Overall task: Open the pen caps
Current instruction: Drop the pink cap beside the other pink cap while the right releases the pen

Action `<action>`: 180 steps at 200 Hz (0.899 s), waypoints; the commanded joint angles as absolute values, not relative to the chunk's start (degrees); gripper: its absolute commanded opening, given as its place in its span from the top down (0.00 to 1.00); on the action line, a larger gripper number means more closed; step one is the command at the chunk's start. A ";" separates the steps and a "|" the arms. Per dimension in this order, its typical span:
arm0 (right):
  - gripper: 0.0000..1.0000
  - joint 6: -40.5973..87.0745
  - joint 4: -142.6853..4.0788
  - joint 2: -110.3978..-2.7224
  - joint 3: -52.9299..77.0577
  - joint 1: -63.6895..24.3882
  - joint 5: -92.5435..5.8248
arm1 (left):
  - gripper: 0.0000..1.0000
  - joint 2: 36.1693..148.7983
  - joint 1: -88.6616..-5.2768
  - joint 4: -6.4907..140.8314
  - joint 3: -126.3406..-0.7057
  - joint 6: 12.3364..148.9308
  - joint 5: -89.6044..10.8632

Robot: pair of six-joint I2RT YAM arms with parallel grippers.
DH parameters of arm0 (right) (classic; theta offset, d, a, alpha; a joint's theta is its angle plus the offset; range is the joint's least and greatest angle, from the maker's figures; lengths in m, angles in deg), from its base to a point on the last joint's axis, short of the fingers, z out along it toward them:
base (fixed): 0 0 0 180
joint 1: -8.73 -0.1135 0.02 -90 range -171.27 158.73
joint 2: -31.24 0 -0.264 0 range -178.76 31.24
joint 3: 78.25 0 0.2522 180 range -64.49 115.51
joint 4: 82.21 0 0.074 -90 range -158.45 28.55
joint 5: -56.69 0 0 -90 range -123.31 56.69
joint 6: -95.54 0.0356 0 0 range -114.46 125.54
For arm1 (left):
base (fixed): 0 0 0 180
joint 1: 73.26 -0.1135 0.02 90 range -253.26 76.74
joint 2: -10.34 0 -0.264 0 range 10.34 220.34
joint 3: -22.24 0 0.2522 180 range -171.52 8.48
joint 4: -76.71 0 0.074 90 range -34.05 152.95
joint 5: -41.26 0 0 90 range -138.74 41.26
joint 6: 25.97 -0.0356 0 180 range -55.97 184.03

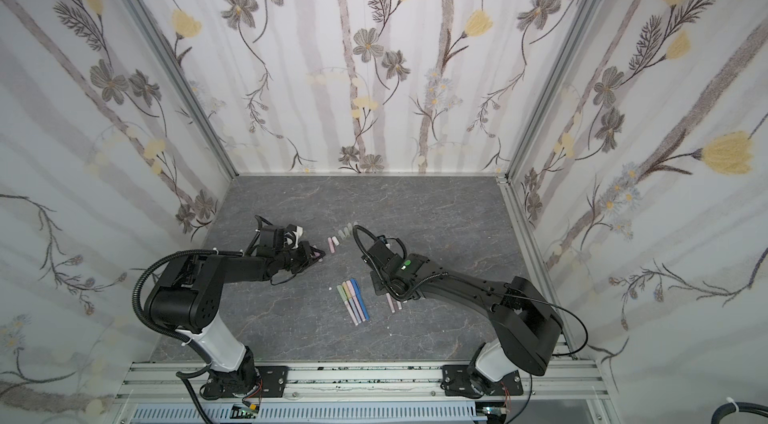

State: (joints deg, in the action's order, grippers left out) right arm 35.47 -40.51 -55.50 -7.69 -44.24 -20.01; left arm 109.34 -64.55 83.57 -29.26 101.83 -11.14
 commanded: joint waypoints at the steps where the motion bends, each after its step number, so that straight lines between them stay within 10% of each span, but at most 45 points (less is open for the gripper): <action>1: 0.71 35.49 -42.24 -56.15 -7.63 -44.28 -20.99 | 1.00 110.37 -64.32 86.48 -29.96 102.96 -10.21; 180: 0.71 35.50 -44.27 -57.67 -8.33 -44.38 -23.64 | 0.74 113.54 -64.01 86.02 -32.74 102.97 -9.90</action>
